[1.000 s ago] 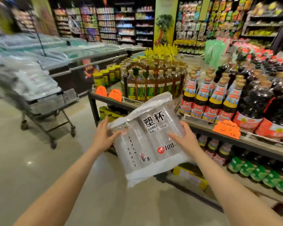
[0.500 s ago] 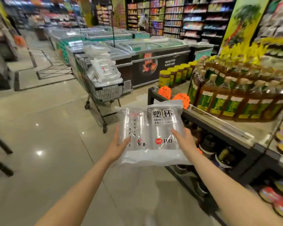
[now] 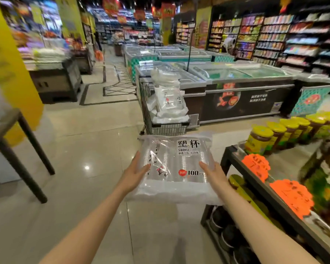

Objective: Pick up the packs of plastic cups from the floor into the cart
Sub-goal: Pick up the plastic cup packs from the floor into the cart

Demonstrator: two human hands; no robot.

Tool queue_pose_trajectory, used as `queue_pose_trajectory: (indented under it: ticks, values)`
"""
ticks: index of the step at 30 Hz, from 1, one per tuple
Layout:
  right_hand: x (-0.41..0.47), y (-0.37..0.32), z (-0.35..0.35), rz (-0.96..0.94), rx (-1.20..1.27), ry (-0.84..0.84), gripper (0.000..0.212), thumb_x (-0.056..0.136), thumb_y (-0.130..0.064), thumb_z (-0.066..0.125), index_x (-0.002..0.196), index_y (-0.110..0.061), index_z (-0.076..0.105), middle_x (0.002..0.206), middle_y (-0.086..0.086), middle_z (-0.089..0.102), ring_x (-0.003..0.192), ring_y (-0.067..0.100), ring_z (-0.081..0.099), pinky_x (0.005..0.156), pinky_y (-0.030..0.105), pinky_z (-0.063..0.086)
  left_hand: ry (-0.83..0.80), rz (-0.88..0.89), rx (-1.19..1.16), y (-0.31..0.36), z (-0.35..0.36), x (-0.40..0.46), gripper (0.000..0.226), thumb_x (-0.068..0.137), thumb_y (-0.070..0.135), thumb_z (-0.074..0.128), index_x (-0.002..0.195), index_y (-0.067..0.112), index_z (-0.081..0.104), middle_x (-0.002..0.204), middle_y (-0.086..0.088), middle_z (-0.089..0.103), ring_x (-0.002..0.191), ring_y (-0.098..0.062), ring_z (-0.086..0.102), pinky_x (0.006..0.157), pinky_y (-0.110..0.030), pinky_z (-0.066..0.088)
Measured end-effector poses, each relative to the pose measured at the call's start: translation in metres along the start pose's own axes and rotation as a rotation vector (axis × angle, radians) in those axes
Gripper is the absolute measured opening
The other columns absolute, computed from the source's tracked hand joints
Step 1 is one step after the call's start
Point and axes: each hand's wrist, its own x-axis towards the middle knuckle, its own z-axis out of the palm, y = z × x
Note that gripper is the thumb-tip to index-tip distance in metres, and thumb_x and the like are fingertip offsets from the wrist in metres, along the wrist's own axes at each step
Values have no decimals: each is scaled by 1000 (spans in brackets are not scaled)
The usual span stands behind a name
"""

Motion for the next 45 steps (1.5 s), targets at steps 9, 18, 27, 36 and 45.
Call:
queue_pose_trajectory:
  ticks: [9,18,27,36,45]
  values:
    - [159,-31,89,53,-42,4,81,84,-61,54,145,-15,28,145,6,41,129,29,43,103,41,38,-32,-42,38,-58,-41,174,81,88,61,48,152,33,8,158,14,13,143,-16,24,115,-35,22]
    - [332,-97,182,138,30,96,69,84,-57,57,139,-20,38,134,2,52,118,25,52,95,38,41,-163,-27,13,-91,-120,397,74,88,52,57,144,52,8,151,9,34,134,-20,41,104,-30,35]
    - [484,-124,203,93,34,79,59,86,-53,58,134,-23,41,115,-5,54,108,21,54,94,39,43,-228,-47,-65,-120,-112,553,90,76,67,60,147,48,7,153,16,28,136,-14,36,112,-37,32]
    - [733,-107,179,14,-11,-68,92,67,-76,60,144,-37,28,148,-2,40,132,25,43,106,55,38,-196,-39,-126,-123,-57,750,101,69,55,76,140,55,4,156,13,22,140,-14,30,114,-41,30]
    - [877,-139,158,-125,-76,-23,54,90,-6,57,136,-27,38,131,2,53,120,18,52,104,46,43,-124,6,-47,-114,5,883,117,72,26,81,145,53,-7,151,17,28,133,-12,39,112,-38,34]
